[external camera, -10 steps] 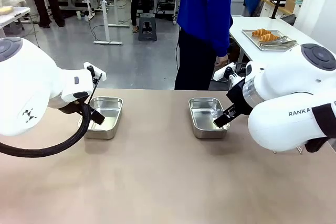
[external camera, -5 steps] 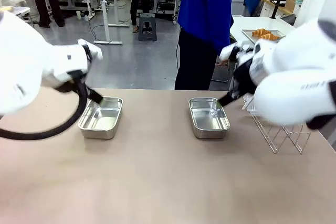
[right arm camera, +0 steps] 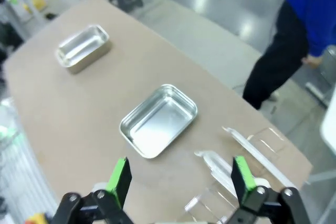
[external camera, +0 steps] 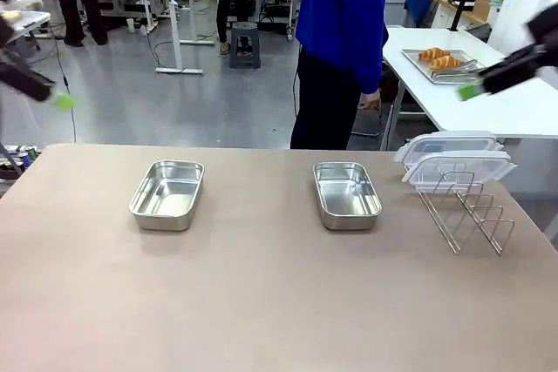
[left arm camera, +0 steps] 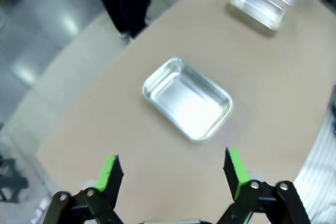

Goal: Place the bread in airtight containers.
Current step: Lift both Airtight Container.

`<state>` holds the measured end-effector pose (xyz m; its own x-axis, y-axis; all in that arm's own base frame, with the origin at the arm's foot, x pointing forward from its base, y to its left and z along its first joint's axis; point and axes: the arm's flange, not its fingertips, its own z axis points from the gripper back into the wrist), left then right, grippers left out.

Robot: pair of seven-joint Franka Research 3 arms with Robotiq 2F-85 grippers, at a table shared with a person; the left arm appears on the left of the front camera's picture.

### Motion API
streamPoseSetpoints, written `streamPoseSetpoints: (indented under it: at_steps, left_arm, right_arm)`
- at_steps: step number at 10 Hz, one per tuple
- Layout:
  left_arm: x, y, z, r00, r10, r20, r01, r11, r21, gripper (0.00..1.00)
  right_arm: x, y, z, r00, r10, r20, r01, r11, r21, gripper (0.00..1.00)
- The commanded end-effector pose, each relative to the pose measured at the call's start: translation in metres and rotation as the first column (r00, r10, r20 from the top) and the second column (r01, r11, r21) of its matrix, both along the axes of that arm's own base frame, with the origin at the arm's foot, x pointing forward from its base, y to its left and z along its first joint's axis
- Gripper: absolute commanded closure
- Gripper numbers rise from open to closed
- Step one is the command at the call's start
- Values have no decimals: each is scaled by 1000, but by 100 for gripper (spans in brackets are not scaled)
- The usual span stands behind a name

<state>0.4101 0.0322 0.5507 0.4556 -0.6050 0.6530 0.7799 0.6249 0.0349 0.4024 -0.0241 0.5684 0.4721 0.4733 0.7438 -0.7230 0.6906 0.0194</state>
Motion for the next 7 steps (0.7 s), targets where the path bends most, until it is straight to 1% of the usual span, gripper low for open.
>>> streamPoseSetpoints:
  at_steps: [1,2,3,4,5,6,7]
  left_arm:
    - [3,64,-7,997,-65,52,65,998,-8,0]
    - [-6,96,-4,989,-92,114,101,992,-81,0]
    - [-15,121,-1,987,-83,135,102,985,-139,0]
    - [-25,129,-3,984,-58,171,90,978,-186,0]
    - [-36,128,-6,975,-58,216,108,968,-226,0]
    - [-42,126,-11,968,-53,245,121,955,-272,0]
    - [-44,126,-14,964,-51,259,132,942,-308,0]
  right_arm:
    - [8,-64,-10,992,124,20,-126,987,98,0]
    - [4,-93,-15,988,149,45,-154,978,142,0]
    - [-2,-117,-19,980,181,80,-193,966,173,0]
    - [-7,-137,-26,975,194,111,-213,955,206,0]
    - [-14,-153,-34,975,184,126,-210,947,243,0]
    - [-20,-166,-41,973,181,144,-215,938,272,0]
    - [-25,-175,-47,971,178,159,-218,931,293,0]
